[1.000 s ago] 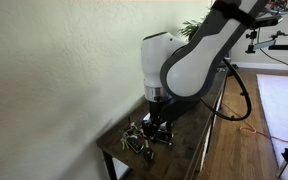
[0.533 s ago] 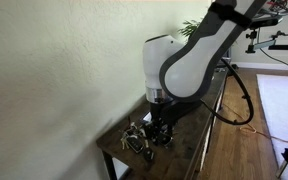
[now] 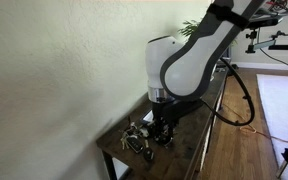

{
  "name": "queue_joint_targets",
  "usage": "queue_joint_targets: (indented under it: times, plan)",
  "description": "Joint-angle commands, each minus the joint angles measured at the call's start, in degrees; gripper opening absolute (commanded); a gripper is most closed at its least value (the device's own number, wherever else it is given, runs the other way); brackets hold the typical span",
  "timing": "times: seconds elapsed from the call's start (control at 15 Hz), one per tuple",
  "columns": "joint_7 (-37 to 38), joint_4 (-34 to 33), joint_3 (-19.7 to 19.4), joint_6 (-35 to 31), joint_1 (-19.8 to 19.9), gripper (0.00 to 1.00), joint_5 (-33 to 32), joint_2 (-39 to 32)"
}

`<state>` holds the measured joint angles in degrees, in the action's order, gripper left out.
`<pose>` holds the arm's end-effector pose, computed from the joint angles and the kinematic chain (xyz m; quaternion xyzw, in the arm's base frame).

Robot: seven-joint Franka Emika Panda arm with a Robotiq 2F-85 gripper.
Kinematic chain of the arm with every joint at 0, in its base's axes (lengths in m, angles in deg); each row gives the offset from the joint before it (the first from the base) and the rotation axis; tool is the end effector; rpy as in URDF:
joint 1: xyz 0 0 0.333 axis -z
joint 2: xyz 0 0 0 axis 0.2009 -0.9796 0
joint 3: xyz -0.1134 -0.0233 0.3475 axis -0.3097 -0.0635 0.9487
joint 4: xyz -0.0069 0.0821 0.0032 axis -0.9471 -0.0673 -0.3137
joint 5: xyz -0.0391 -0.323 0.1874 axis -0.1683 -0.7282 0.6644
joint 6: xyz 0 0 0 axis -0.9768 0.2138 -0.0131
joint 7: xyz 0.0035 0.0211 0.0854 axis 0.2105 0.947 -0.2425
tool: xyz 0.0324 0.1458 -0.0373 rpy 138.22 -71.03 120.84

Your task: Put the two sets of keys on top of the blue and white object.

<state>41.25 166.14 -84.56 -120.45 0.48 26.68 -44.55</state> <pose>0.5721 0.0950 0.1986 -0.9816 0.1908 0.0100 0.0033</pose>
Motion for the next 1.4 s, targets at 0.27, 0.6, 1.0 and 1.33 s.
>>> queue_joint_targets:
  times: [0.27,0.6,1.0,1.33]
  plan:
    - [-2.92,1.73,0.53,-1.85,1.1,0.08,1.05,1.38]
    - [-3.61,1.92,0.14,-1.95,0.62,0.08,0.07,2.02]
    - [-2.15,3.02,-1.14,-1.49,-1.13,0.08,-3.56,5.72]
    - [-1.61,3.41,-1.3,-1.97,-0.84,0.08,-6.32,8.63]
